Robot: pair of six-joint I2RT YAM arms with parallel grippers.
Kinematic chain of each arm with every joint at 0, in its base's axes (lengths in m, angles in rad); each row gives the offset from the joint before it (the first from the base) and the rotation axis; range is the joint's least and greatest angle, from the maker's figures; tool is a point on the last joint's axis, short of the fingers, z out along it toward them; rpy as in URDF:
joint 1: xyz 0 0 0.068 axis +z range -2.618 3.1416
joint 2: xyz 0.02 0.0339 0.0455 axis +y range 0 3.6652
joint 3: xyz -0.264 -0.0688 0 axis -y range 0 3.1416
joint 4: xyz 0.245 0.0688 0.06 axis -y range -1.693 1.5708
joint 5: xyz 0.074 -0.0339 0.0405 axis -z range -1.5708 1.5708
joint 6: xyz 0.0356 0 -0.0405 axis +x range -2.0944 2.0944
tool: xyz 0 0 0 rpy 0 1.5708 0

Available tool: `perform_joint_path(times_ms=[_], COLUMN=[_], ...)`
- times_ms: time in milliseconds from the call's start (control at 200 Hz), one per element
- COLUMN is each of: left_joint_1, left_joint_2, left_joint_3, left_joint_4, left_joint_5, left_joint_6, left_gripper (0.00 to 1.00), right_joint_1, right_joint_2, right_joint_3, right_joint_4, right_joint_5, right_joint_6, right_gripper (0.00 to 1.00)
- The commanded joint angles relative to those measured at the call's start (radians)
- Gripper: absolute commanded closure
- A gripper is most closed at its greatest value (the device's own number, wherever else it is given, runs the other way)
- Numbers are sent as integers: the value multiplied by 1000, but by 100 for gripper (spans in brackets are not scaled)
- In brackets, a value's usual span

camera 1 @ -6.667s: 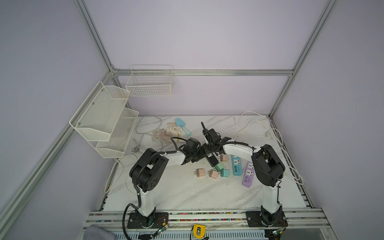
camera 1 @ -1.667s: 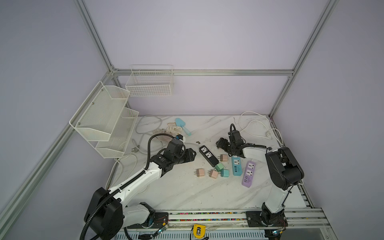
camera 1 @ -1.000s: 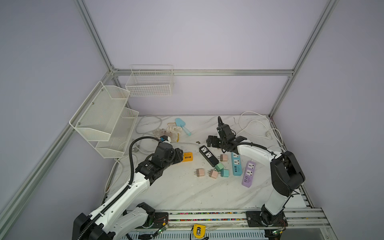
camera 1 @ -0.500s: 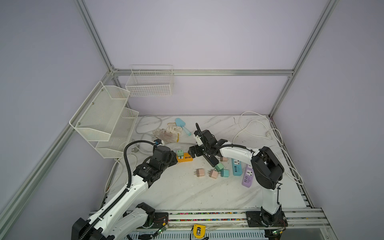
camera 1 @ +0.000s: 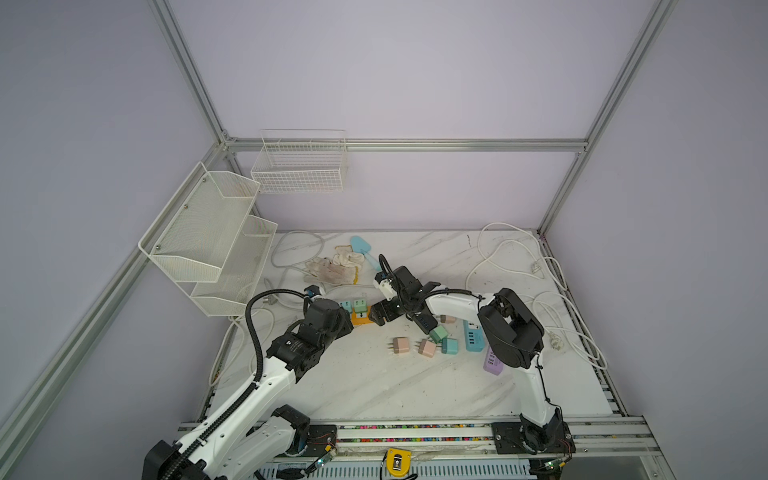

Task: Pull the plug off the socket
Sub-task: 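Move both grippers toward the orange strip holding teal and green adapters, then lower the right gripper onto the green adapter while the left gripper holds the orange strip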

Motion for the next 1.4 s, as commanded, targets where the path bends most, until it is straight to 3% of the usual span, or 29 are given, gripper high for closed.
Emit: perform_joint_path(times_ms=[0, 510, 750, 920, 1395], left_joint_1=[14, 88, 143, 211, 396], left_joint_2=[-14, -59, -123, -159, -122], left_joint_3=[-43, -172, -259, -296, -370], left_joint_4=[57, 111, 140, 165, 283], left_joint_5=[-17, 53, 103, 159, 363], left_joint_6=[16, 17, 4, 7, -12], left_gripper=[47, 48, 50, 50, 54], right_joint_1=[6, 164, 184, 184, 235], right_joint_2=[33, -42, -135, -148, -47], right_joint_3=[16, -89, -157, -119, 82], right_joint_4=[-6, 54, 81, 41, -13], right_joint_5=[-27, -89, 49, 159, 233], right_joint_6=[-46, -90, -51, -59, -146], right_gripper=[9, 12, 12, 12, 28])
